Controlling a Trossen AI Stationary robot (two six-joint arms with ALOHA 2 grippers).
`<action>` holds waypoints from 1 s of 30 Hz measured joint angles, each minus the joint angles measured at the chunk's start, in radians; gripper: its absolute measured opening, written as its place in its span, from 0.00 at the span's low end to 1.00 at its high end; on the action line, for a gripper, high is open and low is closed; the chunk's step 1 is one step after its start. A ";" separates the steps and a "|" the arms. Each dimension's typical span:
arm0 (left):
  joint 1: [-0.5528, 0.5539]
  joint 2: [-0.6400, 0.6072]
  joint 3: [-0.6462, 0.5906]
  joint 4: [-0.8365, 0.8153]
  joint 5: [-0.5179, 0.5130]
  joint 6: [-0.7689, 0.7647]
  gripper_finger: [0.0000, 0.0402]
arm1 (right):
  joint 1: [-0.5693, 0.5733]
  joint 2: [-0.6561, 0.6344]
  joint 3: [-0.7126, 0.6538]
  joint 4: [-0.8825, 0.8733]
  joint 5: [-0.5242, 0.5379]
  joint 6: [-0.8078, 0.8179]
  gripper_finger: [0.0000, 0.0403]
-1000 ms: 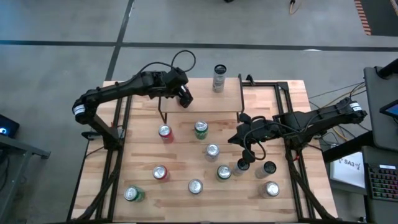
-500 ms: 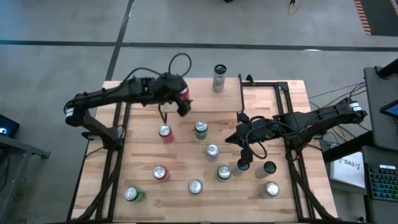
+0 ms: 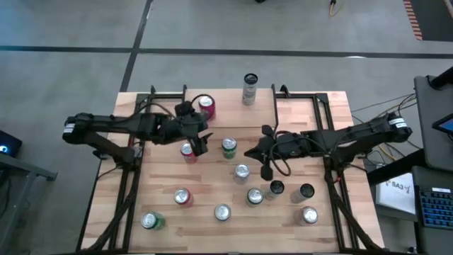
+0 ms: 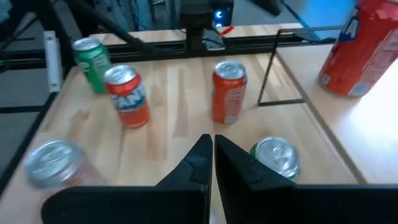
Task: Place canned beverage on shelf
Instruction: Put the center orange soda can on the shelf
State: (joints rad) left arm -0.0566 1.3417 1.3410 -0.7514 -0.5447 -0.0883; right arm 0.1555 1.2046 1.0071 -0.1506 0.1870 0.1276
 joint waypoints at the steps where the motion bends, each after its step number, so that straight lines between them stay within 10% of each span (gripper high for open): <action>1: 0.000 -0.021 -0.034 0.027 -0.004 0.000 0.66 | -0.012 0.013 0.004 0.012 0.000 -0.010 0.02; 18: 0.056 -0.423 -0.499 0.536 -0.015 0.273 0.26 | -0.211 0.274 0.211 0.081 0.025 -0.054 0.02; 30: 0.310 -0.434 -0.601 0.709 0.094 0.342 0.01 | -0.251 0.447 0.379 0.081 0.136 -0.151 0.02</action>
State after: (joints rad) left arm 0.2529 0.9074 0.7398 -0.0423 -0.4511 0.2540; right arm -0.0956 1.6520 1.3859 -0.0700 0.3234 -0.0230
